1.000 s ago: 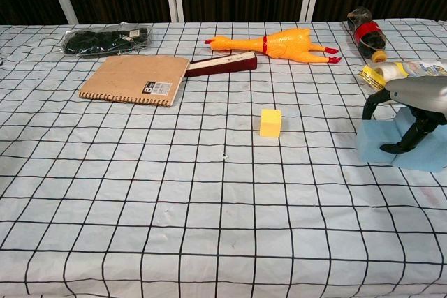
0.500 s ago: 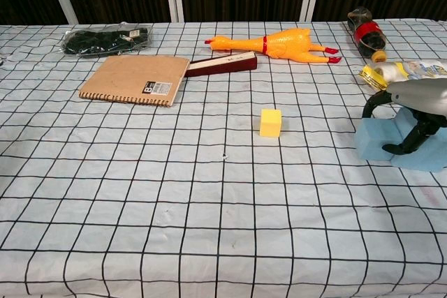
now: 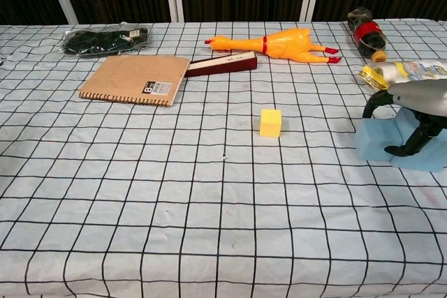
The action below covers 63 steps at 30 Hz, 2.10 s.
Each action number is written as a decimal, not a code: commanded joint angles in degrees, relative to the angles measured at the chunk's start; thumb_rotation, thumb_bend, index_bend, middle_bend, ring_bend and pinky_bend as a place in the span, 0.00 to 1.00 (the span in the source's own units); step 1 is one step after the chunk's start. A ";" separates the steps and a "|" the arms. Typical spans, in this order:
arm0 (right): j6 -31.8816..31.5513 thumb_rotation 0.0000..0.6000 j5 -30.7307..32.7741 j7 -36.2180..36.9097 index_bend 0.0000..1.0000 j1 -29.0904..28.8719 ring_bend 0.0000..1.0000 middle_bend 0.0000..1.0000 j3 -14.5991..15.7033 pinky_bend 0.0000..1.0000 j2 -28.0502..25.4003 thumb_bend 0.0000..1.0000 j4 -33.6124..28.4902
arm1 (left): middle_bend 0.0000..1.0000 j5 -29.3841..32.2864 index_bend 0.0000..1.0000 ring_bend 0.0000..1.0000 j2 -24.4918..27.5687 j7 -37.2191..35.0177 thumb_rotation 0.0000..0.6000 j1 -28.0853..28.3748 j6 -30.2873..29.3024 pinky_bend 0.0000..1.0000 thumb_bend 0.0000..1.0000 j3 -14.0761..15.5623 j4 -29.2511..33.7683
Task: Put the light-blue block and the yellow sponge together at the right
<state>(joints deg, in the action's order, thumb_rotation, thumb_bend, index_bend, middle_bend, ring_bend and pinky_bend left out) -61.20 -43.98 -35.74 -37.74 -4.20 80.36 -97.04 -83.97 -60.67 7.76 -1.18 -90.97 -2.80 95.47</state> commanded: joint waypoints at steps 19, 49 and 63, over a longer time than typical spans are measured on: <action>-1.76 1.00 1.93 -2.57 0.15 -1.22 0.04 0.05 -1.20 0.09 -2.67 0.24 -6.66 | 0.05 -0.07 0.17 0.00 0.07 -0.10 1.00 -0.04 -0.02 0.00 0.03 0.02 0.09; -4.21 1.00 36.60 -15.66 0.26 -26.28 0.04 0.04 -17.68 0.09 18.19 0.19 7.16 | 0.06 -2.74 0.18 0.00 0.19 -1.39 1.00 0.42 0.53 0.00 0.03 1.16 -0.48; -6.10 1.00 36.69 -15.19 0.33 -27.31 0.04 0.04 -17.27 0.09 24.38 0.19 15.19 | 0.05 -2.29 0.18 0.00 0.41 -2.02 1.00 0.34 0.35 0.00 0.03 0.92 -0.64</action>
<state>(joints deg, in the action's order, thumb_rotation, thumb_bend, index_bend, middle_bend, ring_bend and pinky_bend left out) -67.06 -7.05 -50.99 -65.17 -21.61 104.49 -82.11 -86.26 -60.26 5.74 -0.83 -90.61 -1.88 94.83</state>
